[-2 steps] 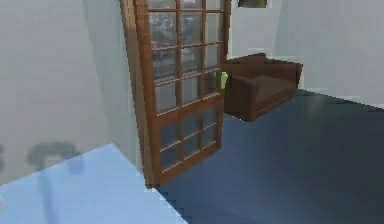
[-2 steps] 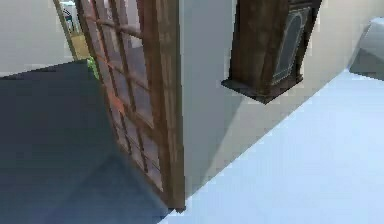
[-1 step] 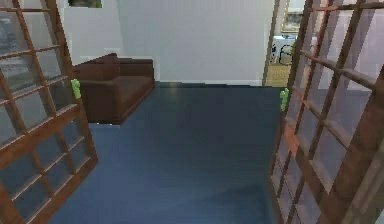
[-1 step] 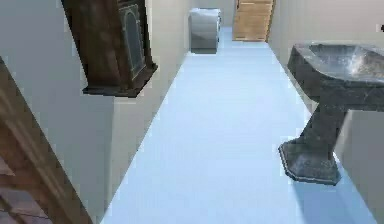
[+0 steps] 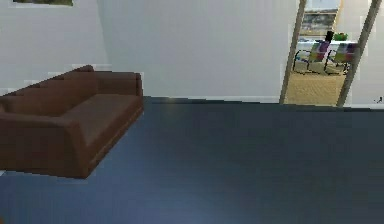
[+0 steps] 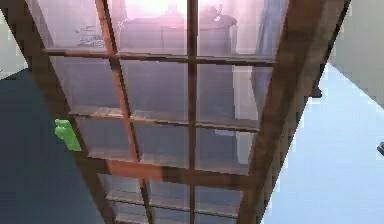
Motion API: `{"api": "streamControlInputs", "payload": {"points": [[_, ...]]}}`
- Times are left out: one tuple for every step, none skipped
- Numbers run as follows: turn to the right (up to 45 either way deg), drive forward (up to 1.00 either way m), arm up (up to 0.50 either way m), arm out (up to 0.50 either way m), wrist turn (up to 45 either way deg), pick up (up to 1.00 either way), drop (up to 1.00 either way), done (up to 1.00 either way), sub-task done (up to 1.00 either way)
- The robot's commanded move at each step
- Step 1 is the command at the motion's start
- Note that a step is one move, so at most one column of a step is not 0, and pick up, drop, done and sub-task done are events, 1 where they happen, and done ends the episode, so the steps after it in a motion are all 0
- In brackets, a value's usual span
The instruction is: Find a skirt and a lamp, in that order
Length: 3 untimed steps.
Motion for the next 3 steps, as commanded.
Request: {"api": "streamControlInputs", "payload": {"points": [[0.0, 0.35, 0.0, 0.0, 0.0, 0.0, 0.0, 0.0, 0.0], [9.0, 0.0, 0.0, 0.0, 0.0, 0.0, 0.0, 0.0, 0.0], [0.0, 0.5, 0.0, 0.0, 0.0, 0.0, 0.0, 0.0, 0.0]]}}
